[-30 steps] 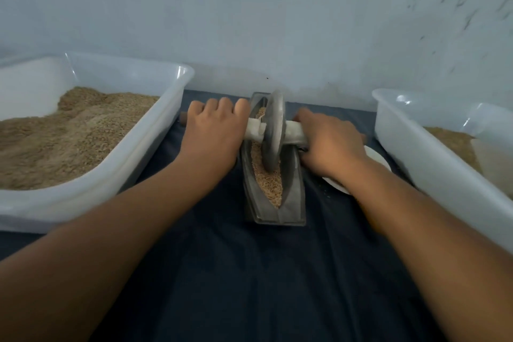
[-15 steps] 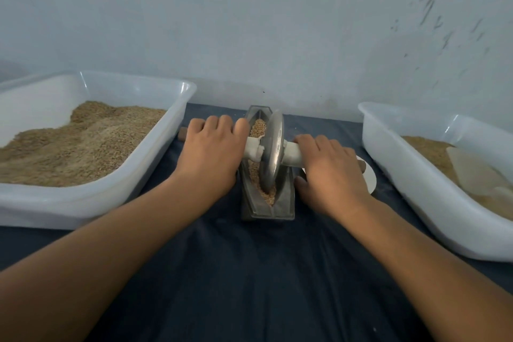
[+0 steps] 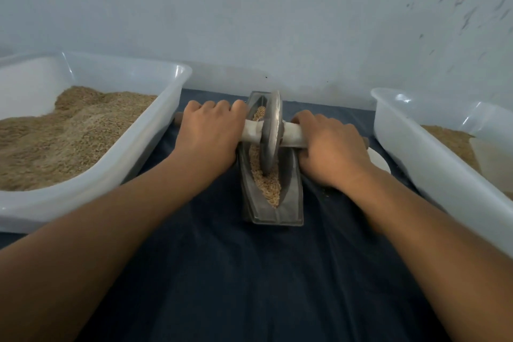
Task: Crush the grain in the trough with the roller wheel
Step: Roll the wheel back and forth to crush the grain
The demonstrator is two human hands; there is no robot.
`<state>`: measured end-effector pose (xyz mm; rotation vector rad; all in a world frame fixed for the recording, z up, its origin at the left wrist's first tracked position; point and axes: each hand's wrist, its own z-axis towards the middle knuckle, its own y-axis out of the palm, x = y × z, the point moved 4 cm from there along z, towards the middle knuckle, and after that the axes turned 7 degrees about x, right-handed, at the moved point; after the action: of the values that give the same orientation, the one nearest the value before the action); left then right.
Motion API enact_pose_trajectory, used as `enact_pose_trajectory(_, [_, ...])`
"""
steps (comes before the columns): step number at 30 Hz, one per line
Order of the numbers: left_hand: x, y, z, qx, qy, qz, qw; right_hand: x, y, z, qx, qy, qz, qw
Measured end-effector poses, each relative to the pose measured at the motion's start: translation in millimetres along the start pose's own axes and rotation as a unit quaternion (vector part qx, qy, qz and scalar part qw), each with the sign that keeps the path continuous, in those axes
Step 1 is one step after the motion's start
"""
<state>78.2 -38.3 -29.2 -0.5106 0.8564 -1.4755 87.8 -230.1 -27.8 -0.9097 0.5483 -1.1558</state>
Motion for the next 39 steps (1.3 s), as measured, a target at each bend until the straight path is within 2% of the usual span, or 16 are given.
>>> enact_pose_trajectory(9, [-3.9,16.8,28.0,0.011,0.001,0.022,1.0,15.0,14.9,29.0,-0.063,0.032,0.023,0.997])
enact_pose_trajectory(16, [-6.1,24.2,37.9,0.019,-0.013,0.008,1.0,17.2,21.9,48.1,-0.062,0.026,0.025,0.997])
enact_pose_trajectory(23, [-2.9,15.9,23.3,0.045,-0.018,0.003,0.999,11.6,17.7,33.0,-0.03,0.022,0.023,0.999])
enact_pose_trajectory(29, [0.8,4.9,1.3,0.05,-0.013,0.01,0.999,-0.6,3.3,5.7,0.03,-0.002,-0.018,0.999])
enact_pose_trajectory(39, [7.6,-17.4,-26.2,0.057,0.004,0.036,0.998,-12.8,-17.3,-28.0,0.057,-0.014,-0.046,0.997])
